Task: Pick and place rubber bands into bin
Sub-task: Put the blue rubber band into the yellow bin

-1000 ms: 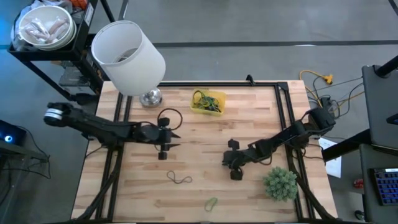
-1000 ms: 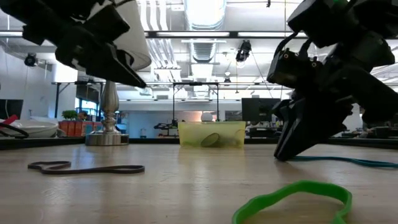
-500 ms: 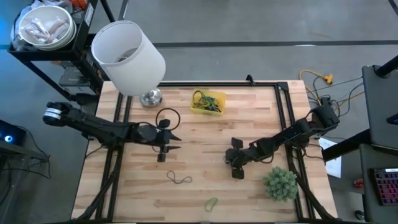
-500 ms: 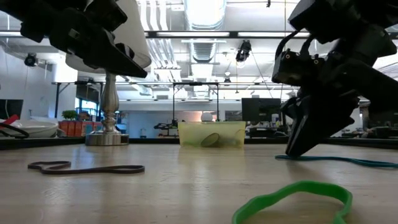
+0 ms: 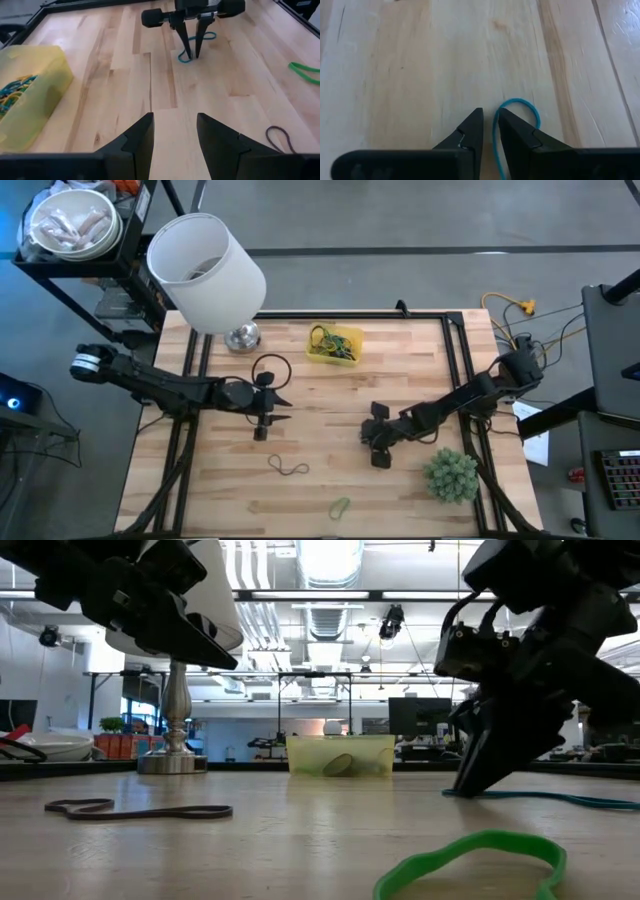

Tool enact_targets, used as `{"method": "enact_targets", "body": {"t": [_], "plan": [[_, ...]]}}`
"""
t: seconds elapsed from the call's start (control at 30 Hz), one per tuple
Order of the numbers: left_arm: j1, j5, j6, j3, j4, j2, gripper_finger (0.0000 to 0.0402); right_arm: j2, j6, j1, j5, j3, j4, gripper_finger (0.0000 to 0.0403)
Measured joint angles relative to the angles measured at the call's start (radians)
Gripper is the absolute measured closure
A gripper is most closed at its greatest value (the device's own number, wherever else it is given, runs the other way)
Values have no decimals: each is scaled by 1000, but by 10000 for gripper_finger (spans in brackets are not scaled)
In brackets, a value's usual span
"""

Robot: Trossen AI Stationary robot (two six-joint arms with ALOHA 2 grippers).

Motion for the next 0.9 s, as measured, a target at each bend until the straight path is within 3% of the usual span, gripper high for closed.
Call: {"method": "enact_targets", "body": {"t": [0.27, 0.53, 0.9], "plan": [[0, 0, -8, 0, 0, 0, 267, 49, -24, 0, 4, 17, -5, 350], [0, 0, -8, 0, 0, 0, 267, 54, -117, 1, 4, 37, -22, 394], [0, 0, -8, 0, 0, 0, 267, 25, -336, 81, 258, 125, -61, 395]]}}
